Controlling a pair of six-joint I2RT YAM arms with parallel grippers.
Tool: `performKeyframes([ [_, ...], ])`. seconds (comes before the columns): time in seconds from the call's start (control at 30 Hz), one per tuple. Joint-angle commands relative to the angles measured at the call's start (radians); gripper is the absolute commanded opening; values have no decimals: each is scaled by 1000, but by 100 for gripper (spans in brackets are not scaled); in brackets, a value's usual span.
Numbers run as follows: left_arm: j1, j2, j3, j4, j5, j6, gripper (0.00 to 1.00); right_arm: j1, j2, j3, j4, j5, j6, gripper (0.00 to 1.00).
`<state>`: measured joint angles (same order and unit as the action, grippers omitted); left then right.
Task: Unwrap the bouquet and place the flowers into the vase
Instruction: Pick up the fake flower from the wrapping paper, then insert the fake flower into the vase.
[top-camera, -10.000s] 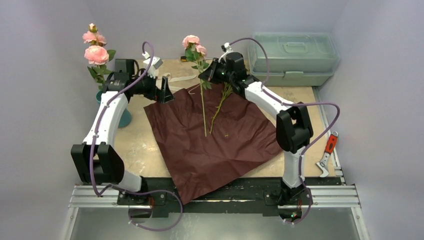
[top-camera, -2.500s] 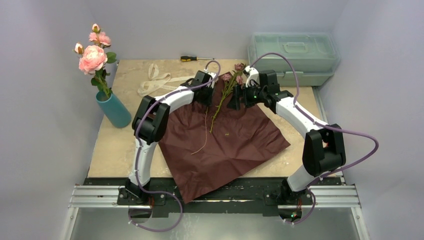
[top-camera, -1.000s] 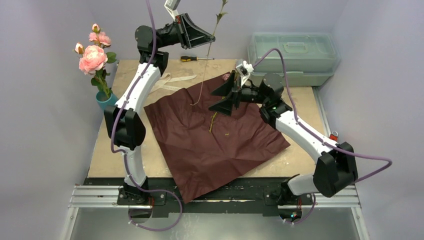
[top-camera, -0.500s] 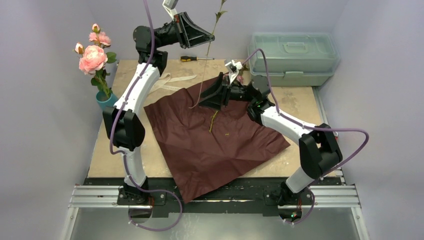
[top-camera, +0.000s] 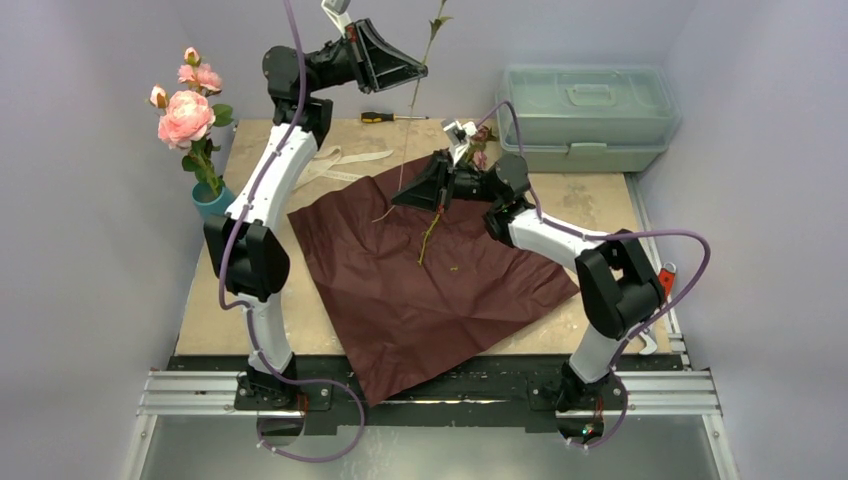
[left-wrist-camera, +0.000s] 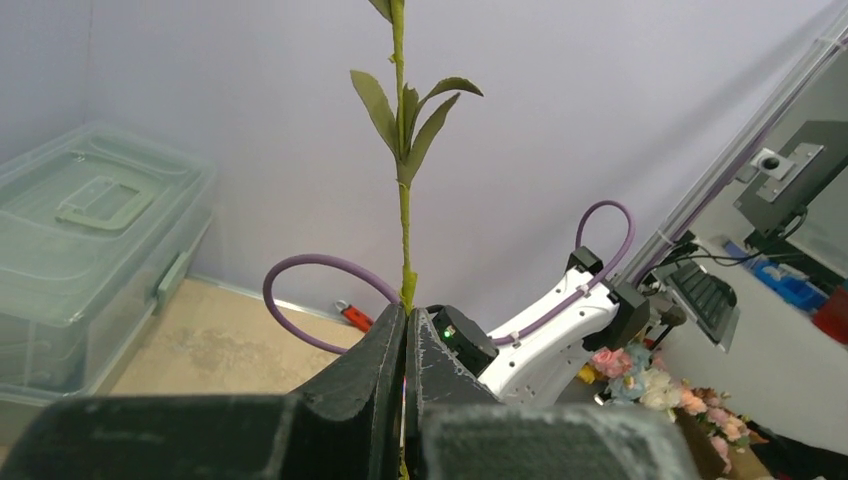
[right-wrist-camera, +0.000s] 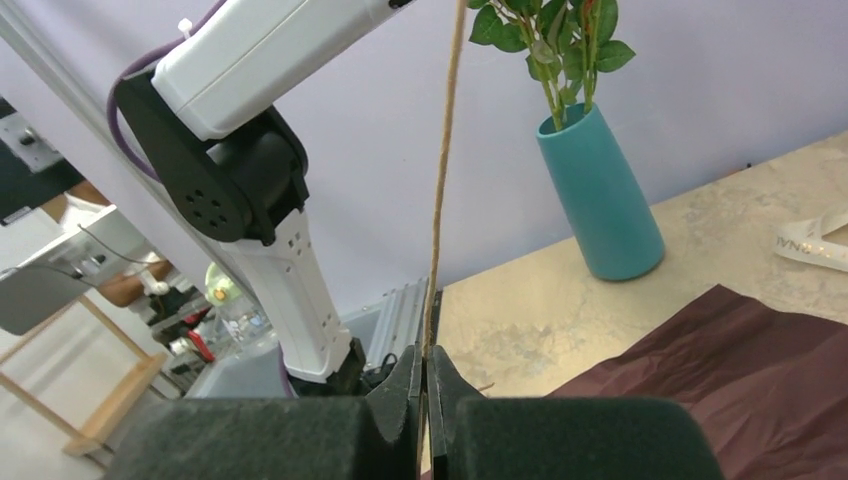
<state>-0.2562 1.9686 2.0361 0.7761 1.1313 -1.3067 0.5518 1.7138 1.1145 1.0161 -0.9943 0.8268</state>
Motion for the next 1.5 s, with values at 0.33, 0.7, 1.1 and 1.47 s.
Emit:
performKeyframes([
  [0.33, 11, -63, 206, -640, -24, 831, 0, 7, 141, 251, -648, -52, -222, 0],
  [0.7, 14, -158, 79, -852, -183, 1038, 0, 19, 106, 344, -1167, 54, -767, 0],
  [1.1, 15, -409, -184, -833, -367, 1122, 0, -11, 81, 393, -1192, -16, -782, 77],
  [1.47, 298, -750, -379, -870, -445, 1032, 0, -41, 51, 408, -1260, -40, -820, 87],
])
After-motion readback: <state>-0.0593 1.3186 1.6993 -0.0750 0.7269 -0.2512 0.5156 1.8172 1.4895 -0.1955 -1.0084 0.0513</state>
